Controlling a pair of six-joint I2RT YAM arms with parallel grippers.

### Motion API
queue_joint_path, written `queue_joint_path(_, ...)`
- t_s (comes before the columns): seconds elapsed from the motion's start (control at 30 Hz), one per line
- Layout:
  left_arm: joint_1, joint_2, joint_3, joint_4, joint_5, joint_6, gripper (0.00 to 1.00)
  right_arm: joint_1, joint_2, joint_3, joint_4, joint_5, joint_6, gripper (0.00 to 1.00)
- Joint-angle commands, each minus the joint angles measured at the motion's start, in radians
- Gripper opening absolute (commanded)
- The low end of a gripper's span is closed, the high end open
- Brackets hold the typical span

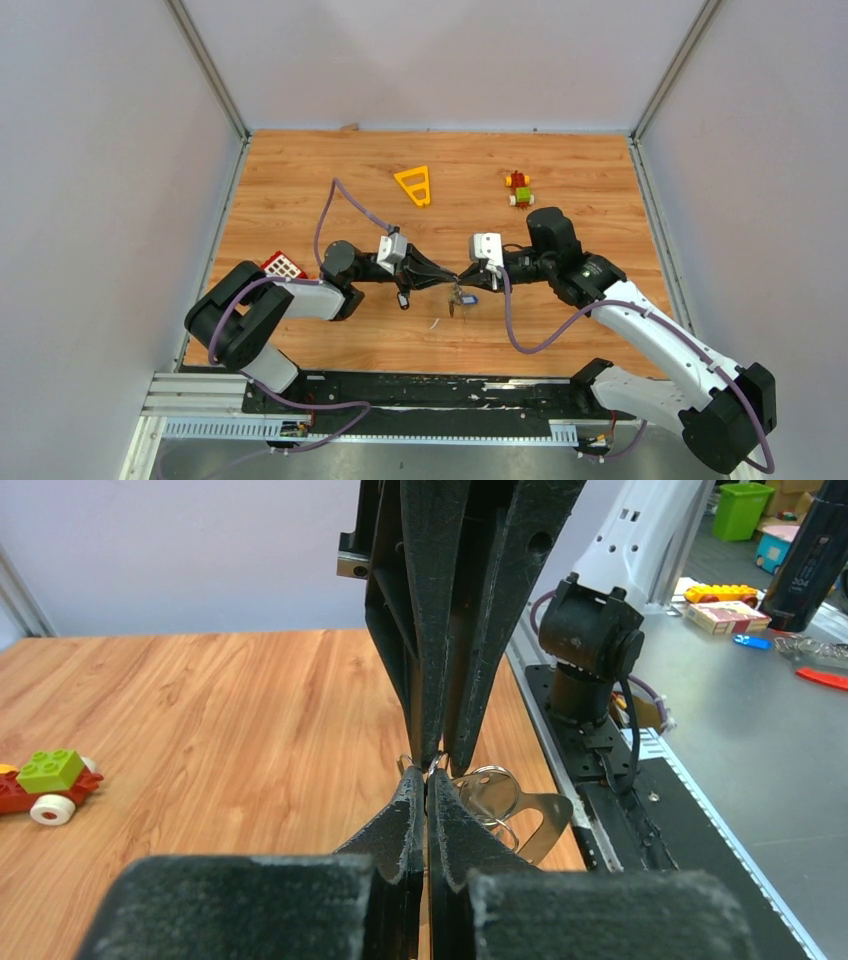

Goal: Put the keys on the keyring
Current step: Adjust the keyring.

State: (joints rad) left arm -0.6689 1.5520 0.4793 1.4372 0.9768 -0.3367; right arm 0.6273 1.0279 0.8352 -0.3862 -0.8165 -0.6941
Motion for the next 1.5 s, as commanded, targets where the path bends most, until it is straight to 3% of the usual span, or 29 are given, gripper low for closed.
queue_joint_path(0.0,-0.014,-0.035,0.012,0.047,-0.075,0.048,0.00,0.020,0.009,0.031,0.015,-0.066,-0.012,0.13)
queue_joint_path(0.3,-0.014,-0.040,0.008,0.062,-0.077,0.029,0.00,0.020,0.029,0.024,0.063,0.021,0.032,0.11)
queue_joint_path(0.53,-0.015,-0.015,0.005,0.139,-0.045,-0.023,0.00,0.023,0.023,0.016,0.100,0.091,0.051,0.00)
queue_joint_path(0.73,-0.016,0.008,0.010,0.145,-0.013,-0.016,0.00,0.035,0.013,0.035,0.073,0.172,0.023,0.00)
queue_joint_path(0.83,-0.015,-0.006,0.022,0.048,-0.006,0.042,0.01,0.061,0.004,0.058,0.026,0.227,-0.029,0.00)
queue_joint_path(1.0,-0.015,-0.081,0.063,-0.266,-0.025,0.258,0.21,0.101,-0.002,0.111,-0.069,0.297,-0.105,0.00)
queue_joint_path(1.1,-0.015,-0.126,0.106,-0.467,-0.039,0.399,0.28,0.127,0.004,0.131,-0.110,0.335,-0.138,0.00)
queue_joint_path(1.27,-0.015,-0.169,0.193,-0.783,-0.064,0.600,0.31,0.151,0.022,0.146,-0.131,0.369,-0.155,0.00)
queue_joint_path(1.47,-0.015,-0.210,0.247,-1.005,-0.101,0.751,0.32,0.182,0.049,0.183,-0.173,0.447,-0.180,0.00)
